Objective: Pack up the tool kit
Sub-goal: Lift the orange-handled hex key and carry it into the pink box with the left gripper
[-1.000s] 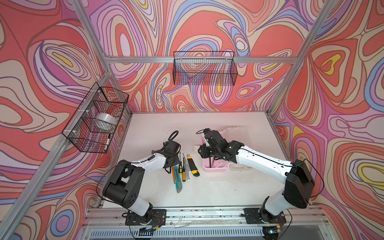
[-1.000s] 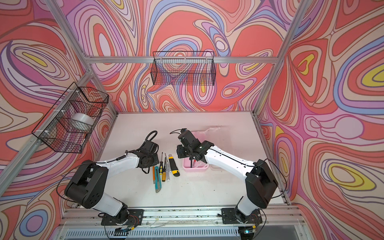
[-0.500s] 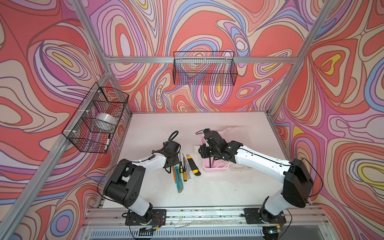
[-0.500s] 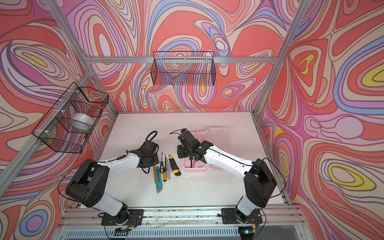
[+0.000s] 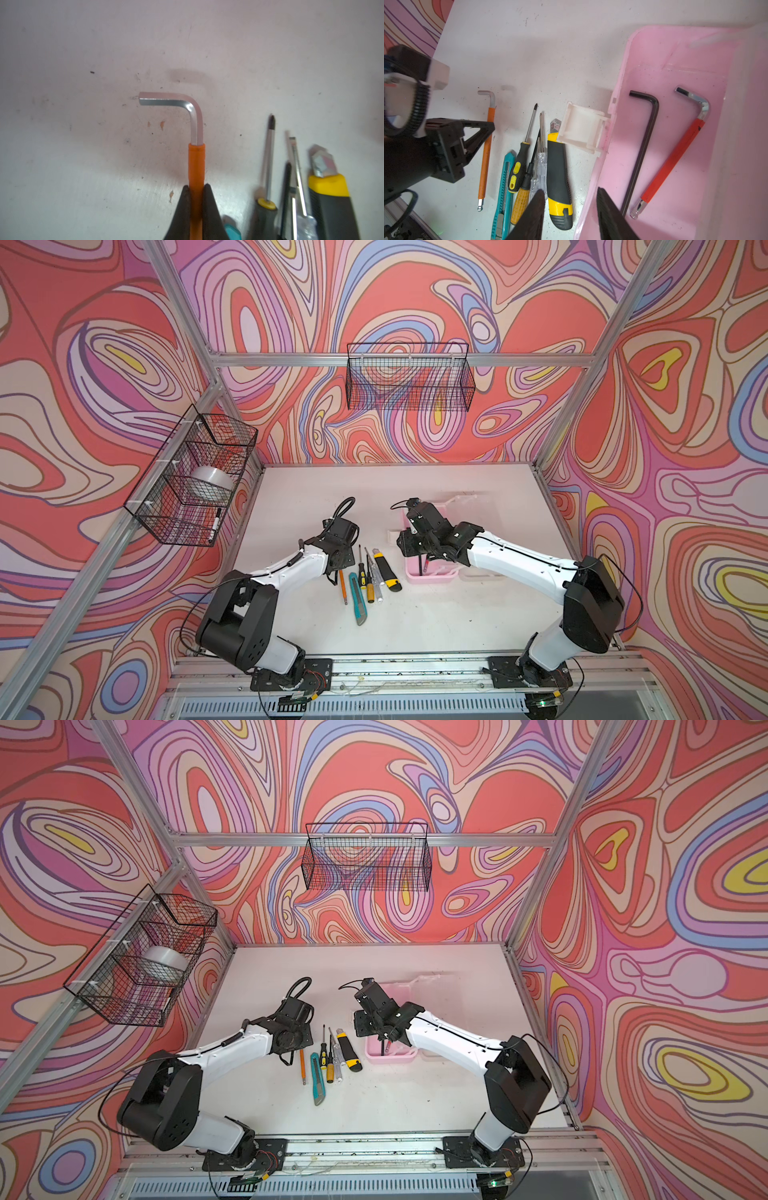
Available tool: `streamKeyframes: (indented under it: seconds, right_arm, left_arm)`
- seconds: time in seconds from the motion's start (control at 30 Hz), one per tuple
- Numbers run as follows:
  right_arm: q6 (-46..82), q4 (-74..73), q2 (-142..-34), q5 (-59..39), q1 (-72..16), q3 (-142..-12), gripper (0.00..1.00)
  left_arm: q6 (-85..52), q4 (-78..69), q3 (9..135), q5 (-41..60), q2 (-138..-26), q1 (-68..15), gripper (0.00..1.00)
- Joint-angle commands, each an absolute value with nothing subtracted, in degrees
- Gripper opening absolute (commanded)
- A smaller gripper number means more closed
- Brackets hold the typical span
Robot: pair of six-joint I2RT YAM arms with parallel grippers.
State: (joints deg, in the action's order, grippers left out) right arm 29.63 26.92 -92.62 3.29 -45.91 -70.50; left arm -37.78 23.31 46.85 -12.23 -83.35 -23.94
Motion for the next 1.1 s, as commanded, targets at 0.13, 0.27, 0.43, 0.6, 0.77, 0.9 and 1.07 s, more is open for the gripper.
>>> streamKeyframes:
  seconds: [0.13,0.27,0.43,0.6,0.77,0.9,1.07]
  right_arm:
    - [34.6,23.4,-87.7,7.3,-42.4,-65.8,0.43]
    - [39.4,17.7,-81.0,5.3,-36.2,-58.8,0.42]
    - [39.2,18.4,-77.1,7.4,-34.1,-57.0,0.42]
    - [38.4,19.6,-75.0,8.8,-33.9,-56.5,0.42]
    - [38.5,19.8,-73.3,9.4,-33.8,-55.5,0.42]
    - [38.6,19.3,-72.6,9.5,-33.7,-54.5,0.42]
    - [38.6,19.0,-72.5,9.4,-33.7,-53.9,0.42]
  left_arm:
    - [-39.0,26.7,53.3,-7.8,-68.7,-23.8,0.00]
    - [-42.9,21.6,56.1,-1.4,-66.3,-25.4,0.00]
    - [-41.8,18.9,64.9,-2.5,-73.8,-33.6,0.00]
    - [-42.4,14.1,71.5,-0.7,-84.5,-37.5,0.00]
    - [-43.1,11.4,77.0,1.4,-94.7,-38.8,0.00]
    - [-42.8,10.4,79.9,1.5,-100.7,-39.0,0.00]
    - [-43.3,9.3,82.7,3.4,-107.3,-39.1,0.00]
